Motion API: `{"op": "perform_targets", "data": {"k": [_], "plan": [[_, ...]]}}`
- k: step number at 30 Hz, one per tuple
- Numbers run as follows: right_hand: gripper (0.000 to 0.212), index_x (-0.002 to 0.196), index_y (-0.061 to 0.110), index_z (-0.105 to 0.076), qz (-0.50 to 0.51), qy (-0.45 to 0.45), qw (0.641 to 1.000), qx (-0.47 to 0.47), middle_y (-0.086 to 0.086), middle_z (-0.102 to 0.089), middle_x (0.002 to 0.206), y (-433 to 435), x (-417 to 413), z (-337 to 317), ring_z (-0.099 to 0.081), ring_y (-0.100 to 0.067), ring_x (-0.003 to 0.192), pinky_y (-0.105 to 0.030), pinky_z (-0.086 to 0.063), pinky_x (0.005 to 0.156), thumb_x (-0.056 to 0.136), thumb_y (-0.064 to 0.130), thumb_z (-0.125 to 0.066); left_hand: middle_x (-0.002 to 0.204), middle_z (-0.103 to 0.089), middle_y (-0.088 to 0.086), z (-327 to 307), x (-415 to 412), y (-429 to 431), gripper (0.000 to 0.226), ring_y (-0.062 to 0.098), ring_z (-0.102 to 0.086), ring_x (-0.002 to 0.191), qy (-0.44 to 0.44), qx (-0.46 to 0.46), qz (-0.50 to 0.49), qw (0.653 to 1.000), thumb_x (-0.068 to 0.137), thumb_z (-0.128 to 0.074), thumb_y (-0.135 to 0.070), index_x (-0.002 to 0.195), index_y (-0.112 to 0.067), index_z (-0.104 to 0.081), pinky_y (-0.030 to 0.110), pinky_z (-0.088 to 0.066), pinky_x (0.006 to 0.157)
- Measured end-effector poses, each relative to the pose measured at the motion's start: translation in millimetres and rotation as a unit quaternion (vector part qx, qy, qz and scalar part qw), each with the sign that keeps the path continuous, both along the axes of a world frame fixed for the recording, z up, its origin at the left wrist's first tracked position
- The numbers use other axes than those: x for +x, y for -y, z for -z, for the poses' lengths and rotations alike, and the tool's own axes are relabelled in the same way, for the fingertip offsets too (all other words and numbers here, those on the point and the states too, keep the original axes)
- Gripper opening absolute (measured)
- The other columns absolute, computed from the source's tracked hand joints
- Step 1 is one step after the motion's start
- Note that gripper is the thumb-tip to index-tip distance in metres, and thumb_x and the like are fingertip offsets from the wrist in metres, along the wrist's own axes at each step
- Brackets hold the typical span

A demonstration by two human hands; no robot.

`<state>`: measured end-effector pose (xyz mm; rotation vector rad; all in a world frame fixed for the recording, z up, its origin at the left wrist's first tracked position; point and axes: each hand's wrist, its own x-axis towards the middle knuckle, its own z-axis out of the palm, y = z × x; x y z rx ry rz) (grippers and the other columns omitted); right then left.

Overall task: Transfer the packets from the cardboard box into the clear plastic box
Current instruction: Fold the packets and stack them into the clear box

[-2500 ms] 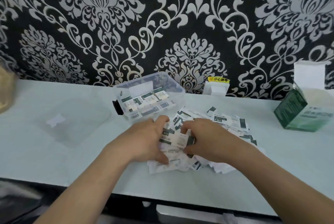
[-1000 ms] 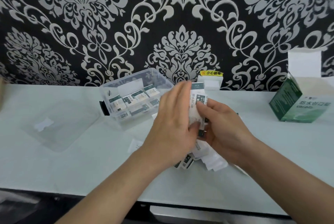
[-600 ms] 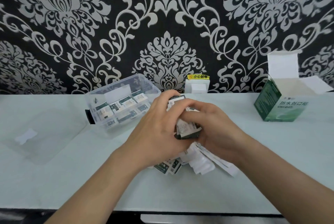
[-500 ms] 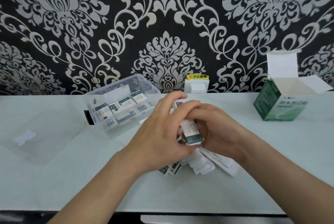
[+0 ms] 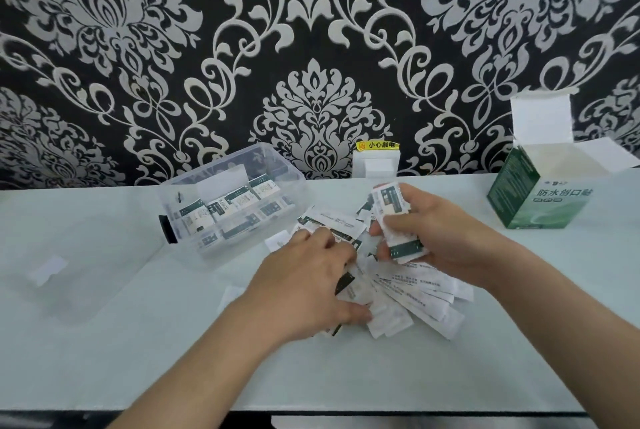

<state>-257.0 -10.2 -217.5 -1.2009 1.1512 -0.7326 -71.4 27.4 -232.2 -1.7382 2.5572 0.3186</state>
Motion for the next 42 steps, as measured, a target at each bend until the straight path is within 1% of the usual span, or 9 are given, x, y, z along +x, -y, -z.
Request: {"op": "perform_targets", "data": {"k": [6,11,15,18,22,26,28,35,42], "plan": [[0.036,0.122,0.032,-0.046,-0.062,-0.036,0.997,0.003,-0.017,-0.068,0.103,-8,4,0,-0.072,-0.034,0.071,-0.033,-0.055,0.054,0.101,0.004,-0.04,0.122,-0.045,-0.012,-2,15,5,0.063,0.014,-0.042,0.111,0.01,-0.038,-0.031,0.999,0.076,-0.054,-0.071,0.127,-0.036,-0.043,0.032,-0.043,0.09],[0.044,0.125,0.034,-0.045,-0.054,-0.049,0.997,0.009,-0.015,-0.065,0.095,-10,13,8,-0.062,-0.026,0.056,-0.027,-0.047,0.045,0.097,0.002,-0.037,0.096,-0.067,0.004,-5,12,3,0.023,0.029,-0.061,0.088,0.02,-0.131,-0.025,0.991,0.088,-0.044,-0.031,0.109,-0.024,-0.052,0.033,-0.047,0.069],[0.032,0.123,0.023,-0.051,-0.009,0.054,0.996,0.064,-0.015,-0.066,0.086,-12,16,10,-0.056,-0.025,0.053,-0.024,-0.039,0.041,0.098,0.006,-0.039,0.077,-0.07,0.005,-6,25,12,0.019,0.029,-0.066,0.068,-0.047,-0.242,-0.015,0.969,0.088,-0.049,-0.014,0.1,-0.015,-0.063,0.038,-0.057,0.062],[0.026,0.116,0.01,-0.056,0.021,0.188,0.972,0.14,-0.016,-0.066,0.085,-15,22,8,-0.058,-0.023,0.058,-0.026,-0.044,0.042,0.1,0.029,-0.047,0.097,-0.072,0.006,-8,20,7,0.029,0.024,-0.067,0.084,-0.179,-0.367,0.011,0.913,0.087,-0.05,-0.013,0.107,-0.008,-0.071,0.036,-0.057,0.071],[0.031,0.105,0.008,-0.064,-0.002,0.254,0.953,0.163,-0.014,-0.063,0.081,-22,33,5,-0.062,-0.022,0.067,-0.033,-0.053,0.057,0.099,0.032,-0.046,0.096,-0.063,0.004,-4,-13,-9,0.032,0.023,-0.059,0.084,-0.179,-0.309,0.072,0.931,0.082,-0.052,-0.024,0.106,-0.01,-0.068,0.038,-0.054,0.059],[0.012,0.102,0.0,-0.057,0.073,0.274,0.949,0.14,-0.018,-0.063,0.072,-17,26,5,-0.063,-0.025,0.059,-0.034,-0.053,0.053,0.095,0.004,-0.047,0.097,-0.065,-0.013,-13,-12,-8,0.042,0.006,-0.058,0.089,-0.293,-0.121,0.055,0.947,0.08,-0.054,-0.058,0.111,-0.031,-0.06,0.029,-0.05,0.077],[0.017,0.111,0.003,-0.054,0.079,0.216,0.968,0.1,-0.016,-0.067,0.077,-14,21,4,-0.061,-0.022,0.058,-0.034,-0.052,0.054,0.096,0.001,-0.045,0.098,-0.066,-0.017,-15,-4,-4,0.041,0.001,-0.059,0.093,-0.339,-0.124,0.035,0.932,0.076,-0.061,-0.06,0.107,-0.034,-0.064,0.026,-0.048,0.083],[0.017,0.112,0.0,-0.052,0.092,0.122,0.987,0.056,-0.015,-0.069,0.082,-7,16,9,-0.053,-0.02,0.053,-0.028,-0.044,0.044,0.101,0.008,-0.042,0.126,-0.04,-0.018,6,4,-2,0.072,0.008,-0.034,0.116,-0.019,-0.05,0.024,0.998,0.067,-0.059,-0.075,0.124,-0.035,-0.041,0.026,-0.039,0.089],[0.017,0.109,0.001,-0.055,0.075,0.088,0.991,0.073,-0.016,-0.068,0.085,-10,17,12,-0.054,-0.02,0.055,-0.026,-0.044,0.045,0.1,0.009,-0.043,0.092,-0.059,-0.012,7,10,2,0.028,0.01,-0.054,0.089,-0.092,-0.095,0.052,0.99,0.083,-0.054,-0.047,0.102,-0.027,-0.057,0.026,-0.044,0.077]]}}
